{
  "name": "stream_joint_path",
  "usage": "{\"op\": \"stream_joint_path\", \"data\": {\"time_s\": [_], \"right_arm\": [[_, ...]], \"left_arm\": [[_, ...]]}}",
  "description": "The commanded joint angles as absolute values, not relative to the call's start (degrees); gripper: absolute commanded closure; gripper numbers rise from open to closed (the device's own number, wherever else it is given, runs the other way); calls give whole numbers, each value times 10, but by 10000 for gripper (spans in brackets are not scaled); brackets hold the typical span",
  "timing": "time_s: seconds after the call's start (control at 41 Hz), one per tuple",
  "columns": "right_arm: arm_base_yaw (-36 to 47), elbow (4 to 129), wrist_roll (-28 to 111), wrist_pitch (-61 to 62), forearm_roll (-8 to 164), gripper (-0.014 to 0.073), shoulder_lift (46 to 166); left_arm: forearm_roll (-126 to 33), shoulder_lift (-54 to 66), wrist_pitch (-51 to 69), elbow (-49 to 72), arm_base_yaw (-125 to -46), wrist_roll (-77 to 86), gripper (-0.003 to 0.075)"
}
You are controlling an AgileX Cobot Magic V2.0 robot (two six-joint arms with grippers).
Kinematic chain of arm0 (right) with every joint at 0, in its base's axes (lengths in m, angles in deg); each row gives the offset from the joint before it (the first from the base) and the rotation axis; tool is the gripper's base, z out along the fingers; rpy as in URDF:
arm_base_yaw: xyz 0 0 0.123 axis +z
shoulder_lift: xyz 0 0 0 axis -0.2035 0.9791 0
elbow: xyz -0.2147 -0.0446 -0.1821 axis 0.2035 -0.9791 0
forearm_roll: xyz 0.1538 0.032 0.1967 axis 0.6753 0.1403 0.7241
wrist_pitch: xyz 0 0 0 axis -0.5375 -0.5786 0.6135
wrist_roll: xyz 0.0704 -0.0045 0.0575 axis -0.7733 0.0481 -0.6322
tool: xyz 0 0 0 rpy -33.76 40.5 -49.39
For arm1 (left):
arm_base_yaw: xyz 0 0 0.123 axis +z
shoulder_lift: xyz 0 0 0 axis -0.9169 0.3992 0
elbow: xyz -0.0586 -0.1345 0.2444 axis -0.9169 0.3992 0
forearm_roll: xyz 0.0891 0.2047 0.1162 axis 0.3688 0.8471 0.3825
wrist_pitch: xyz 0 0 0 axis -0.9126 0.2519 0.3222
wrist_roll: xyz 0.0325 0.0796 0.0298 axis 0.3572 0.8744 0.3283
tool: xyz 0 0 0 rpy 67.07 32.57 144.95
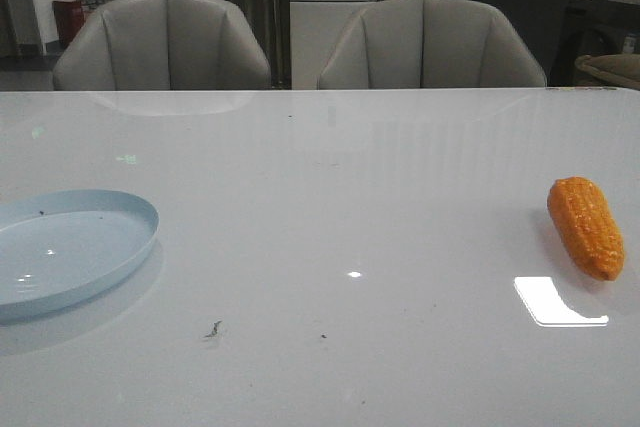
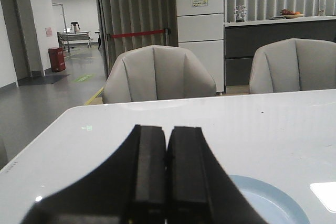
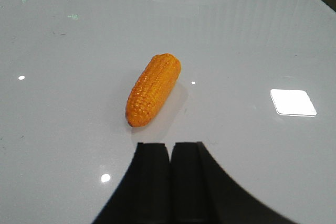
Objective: Place corn on plate with both arms
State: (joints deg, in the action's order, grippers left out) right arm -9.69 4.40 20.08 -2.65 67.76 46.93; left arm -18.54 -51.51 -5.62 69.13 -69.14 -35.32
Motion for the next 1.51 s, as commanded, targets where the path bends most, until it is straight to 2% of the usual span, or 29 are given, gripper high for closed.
{"op": "stream_joint_path", "data": {"time_s": [0.0, 0.244, 0.415, 0.61, 0.732, 1.049, 1.22, 1.488], "right_arm": [[-97, 54, 204, 44, 665, 557, 456], [-97, 54, 204, 160, 663, 557, 456], [-97, 63, 193, 235, 667, 557, 456], [-97, 180, 181, 208, 680, 557, 463], [-97, 269, 182, 177, 680, 557, 510], [-97, 437, 182, 197, 680, 557, 756], [-97, 442, 182, 195, 680, 557, 877], [-97, 442, 182, 111, 680, 557, 995]], "left_arm": [[-187, -519, -108, 692, -691, -361, 630], [-187, -519, -122, 692, -691, -361, 630], [-199, -519, -227, 680, -691, -361, 630], [-213, -516, -208, 601, -691, -361, 630], [-212, -492, -207, 534, -691, -361, 630], [-204, -284, -174, 356, -691, -361, 630], [-208, -156, -149, 335, -691, -361, 630], [-208, -13, -57, 335, -691, -361, 630]]}}
